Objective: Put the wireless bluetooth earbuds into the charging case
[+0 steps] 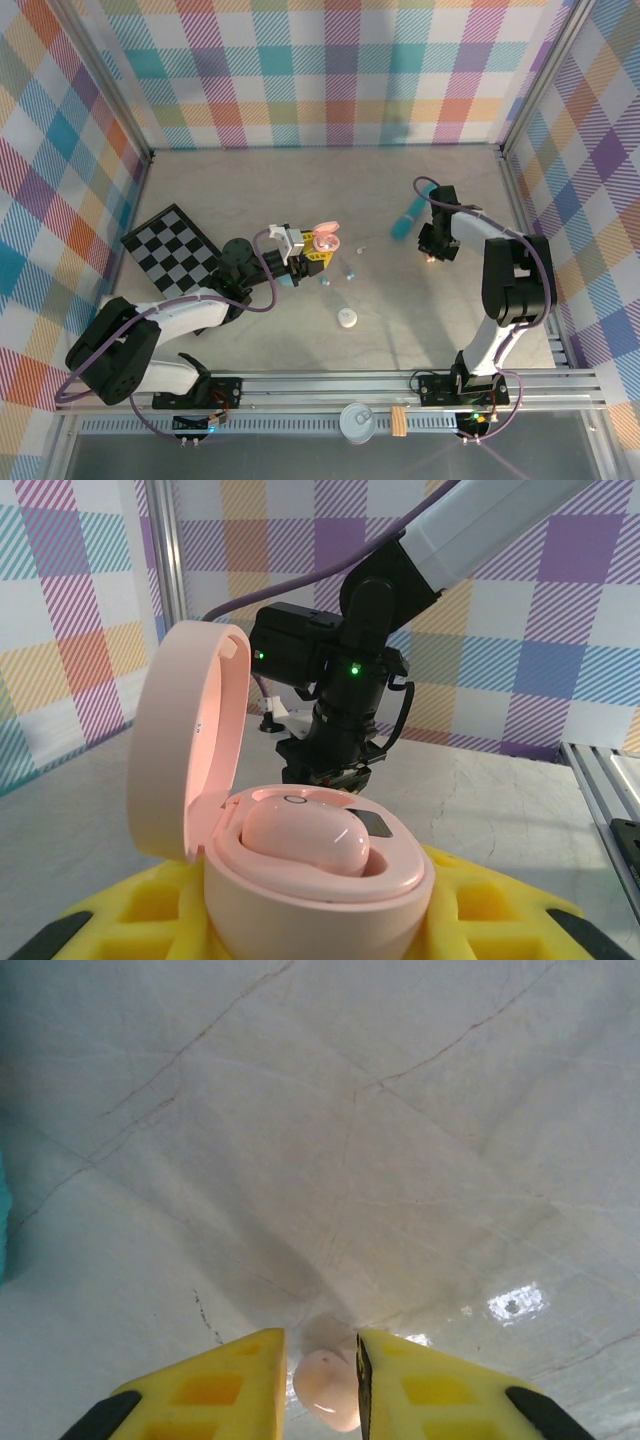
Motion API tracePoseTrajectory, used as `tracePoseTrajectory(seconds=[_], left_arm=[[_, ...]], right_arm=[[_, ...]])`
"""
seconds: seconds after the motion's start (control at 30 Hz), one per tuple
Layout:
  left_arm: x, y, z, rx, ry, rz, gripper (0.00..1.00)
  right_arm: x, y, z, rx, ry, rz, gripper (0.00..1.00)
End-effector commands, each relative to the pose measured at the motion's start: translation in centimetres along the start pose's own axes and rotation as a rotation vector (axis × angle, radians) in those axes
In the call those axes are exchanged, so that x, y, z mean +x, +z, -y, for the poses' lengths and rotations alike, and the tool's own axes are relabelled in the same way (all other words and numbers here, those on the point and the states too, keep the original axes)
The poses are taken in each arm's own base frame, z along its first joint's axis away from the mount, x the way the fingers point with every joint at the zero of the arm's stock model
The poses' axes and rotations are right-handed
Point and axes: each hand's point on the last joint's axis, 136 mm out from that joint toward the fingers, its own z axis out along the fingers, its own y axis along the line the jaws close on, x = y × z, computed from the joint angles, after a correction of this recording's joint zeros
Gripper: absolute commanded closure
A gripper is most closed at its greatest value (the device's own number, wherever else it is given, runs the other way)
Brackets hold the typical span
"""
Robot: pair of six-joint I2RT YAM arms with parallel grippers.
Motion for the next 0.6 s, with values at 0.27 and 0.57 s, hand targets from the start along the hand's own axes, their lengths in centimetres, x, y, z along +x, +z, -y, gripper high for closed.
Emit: tracePoseTrajectory(seconds=[0.27,0.57], left_arm=[[-0.8,-0.2,0.0,0.007,0.047,0.016,0.67],[-0.9,0.0,-0.1,0.01,0.049,0.021,0.67]], right_arm=[[0.5,0.8,-0.1,-0.002,-0.019,-0.048,0.72],[1.5,-0.9,-0.4,-0.035,-0.107,-0.084,0.66]])
